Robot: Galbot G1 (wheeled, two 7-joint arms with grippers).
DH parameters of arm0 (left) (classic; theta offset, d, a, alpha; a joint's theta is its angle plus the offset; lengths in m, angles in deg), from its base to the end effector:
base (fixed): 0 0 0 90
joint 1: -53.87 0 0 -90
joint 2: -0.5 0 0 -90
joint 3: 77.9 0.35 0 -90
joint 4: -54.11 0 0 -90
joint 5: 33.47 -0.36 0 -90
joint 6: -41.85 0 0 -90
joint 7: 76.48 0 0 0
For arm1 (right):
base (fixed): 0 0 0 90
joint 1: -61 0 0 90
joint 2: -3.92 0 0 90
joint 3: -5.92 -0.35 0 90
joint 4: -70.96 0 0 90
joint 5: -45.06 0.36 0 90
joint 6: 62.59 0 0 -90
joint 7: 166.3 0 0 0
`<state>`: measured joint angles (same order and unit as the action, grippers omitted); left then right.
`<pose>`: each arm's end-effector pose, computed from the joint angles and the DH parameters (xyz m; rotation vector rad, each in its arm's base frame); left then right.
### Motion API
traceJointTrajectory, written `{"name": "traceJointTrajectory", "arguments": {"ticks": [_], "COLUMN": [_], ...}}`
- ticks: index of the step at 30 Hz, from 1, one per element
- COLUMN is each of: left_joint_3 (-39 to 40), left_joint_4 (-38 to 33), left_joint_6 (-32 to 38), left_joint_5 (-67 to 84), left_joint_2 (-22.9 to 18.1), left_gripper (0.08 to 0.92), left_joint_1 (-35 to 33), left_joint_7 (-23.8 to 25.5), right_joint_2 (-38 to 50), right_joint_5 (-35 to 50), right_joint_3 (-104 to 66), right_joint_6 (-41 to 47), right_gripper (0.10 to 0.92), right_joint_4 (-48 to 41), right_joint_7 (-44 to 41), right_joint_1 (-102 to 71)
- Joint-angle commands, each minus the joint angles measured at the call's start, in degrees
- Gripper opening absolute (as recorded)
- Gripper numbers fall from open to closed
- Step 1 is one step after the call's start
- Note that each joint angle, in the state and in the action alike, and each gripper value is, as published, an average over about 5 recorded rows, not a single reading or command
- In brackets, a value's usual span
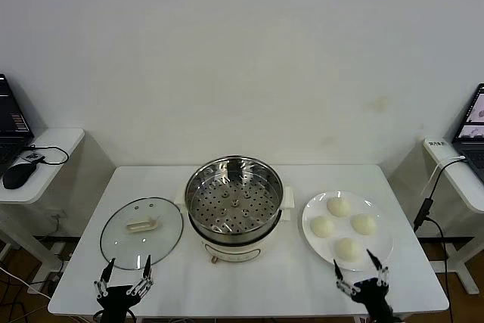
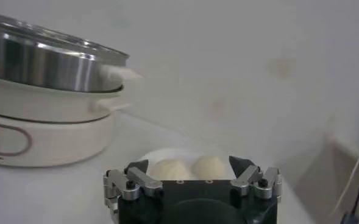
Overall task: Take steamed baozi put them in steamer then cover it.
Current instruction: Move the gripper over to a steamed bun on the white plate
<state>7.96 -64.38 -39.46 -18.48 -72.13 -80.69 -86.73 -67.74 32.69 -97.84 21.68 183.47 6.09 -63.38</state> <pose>0.1103 0.0750 -0.3378 0.1361 -3.0120 -0.0483 0.1669 -0.1418 -0.3281 0.1779 -2.8846 0.9006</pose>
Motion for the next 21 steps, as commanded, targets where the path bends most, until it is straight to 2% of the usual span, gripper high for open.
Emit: {"name": "traceJointTrajectory", "arguments": {"ticks": [1,6,11,17,21], "left_joint_3": [-0.64,-0.56,-0.51,-0.88,-1.18], "left_joint_4": [-0.16,-0.96,-1.89,-3.08,-3.24], "left_joint_6": [-0.3,-0.3,-0.51,-0.77,-0.9], "left_joint_5": [-2.68,-3.95,-5.0,-5.82,-6.35], "left_joint_2": [0.11,0.09,-0.41,-0.69,-1.05], "left_gripper": [0.823,0.823,0.823,0.823,0.823], "left_joint_1": [1.47,1.72,2.17,2.27,2.47], "left_joint_7": [0.24,-0.41,-1.69,-2.71,-3.18], "right_joint_2": [3.59,14.63,25.51,35.7,39.13], "right_joint_5": [-9.93,-14.87,-14.85,-13.29,-9.96], "right_joint_3": [-2.9,-4.11,0.21,16.26,30.08], "right_joint_6": [2.13,7.83,11.59,14.89,14.36], "right_gripper": [0.823,0.823,0.823,0.823,0.823], "right_joint_4": [0.14,-2.57,-8.58,-19.53,-27.65], "right_joint_7": [0.7,-5.93,-14.79,-27.28,-37.28], "right_joint_1": [5.96,12.81,21.23,39.41,54.91]}}
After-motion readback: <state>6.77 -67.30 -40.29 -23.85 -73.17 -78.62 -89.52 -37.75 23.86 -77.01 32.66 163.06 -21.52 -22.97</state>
